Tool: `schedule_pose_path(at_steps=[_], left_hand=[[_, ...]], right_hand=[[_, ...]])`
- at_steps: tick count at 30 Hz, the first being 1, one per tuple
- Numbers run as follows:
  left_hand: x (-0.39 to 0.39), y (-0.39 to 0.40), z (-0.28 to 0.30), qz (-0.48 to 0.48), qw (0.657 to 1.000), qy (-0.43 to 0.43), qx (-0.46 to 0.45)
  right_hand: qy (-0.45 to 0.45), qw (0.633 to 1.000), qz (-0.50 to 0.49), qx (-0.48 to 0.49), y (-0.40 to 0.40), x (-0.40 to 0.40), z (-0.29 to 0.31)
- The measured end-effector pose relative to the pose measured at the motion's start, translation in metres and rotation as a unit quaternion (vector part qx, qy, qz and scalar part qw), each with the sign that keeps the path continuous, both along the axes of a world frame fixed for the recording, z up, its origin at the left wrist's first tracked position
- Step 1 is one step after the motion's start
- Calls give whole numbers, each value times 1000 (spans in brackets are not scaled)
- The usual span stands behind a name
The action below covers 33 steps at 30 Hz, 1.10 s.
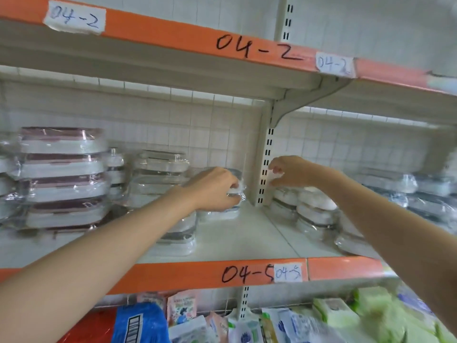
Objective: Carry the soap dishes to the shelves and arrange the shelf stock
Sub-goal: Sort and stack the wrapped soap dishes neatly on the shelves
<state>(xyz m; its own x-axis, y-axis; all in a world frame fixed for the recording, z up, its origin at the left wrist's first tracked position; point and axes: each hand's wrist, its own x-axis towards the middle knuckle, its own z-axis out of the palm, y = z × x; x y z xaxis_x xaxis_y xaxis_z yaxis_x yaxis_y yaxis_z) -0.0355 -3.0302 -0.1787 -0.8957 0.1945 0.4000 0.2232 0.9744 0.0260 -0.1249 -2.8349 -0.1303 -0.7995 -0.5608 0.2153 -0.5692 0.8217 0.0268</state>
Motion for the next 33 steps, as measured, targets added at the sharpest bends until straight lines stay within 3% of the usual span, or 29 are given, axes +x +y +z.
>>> schedule_pose_path(at_steps=[12, 19, 24, 33], left_hand=[[-88, 136, -5, -41, 992, -47, 112], [-128, 196, -13, 5, 982, -67, 174], [-153, 202, -27, 51, 971, -71, 222], [-116, 156, -7, 26, 939, -50, 339]], right_hand=[[-6, 988, -148, 31, 153, -24, 4], [-5, 986, -159, 55, 196, -22, -17], [-29, 980, -185, 66, 213, -19, -26], [-8, 987, -153, 55, 208, -25, -31]])
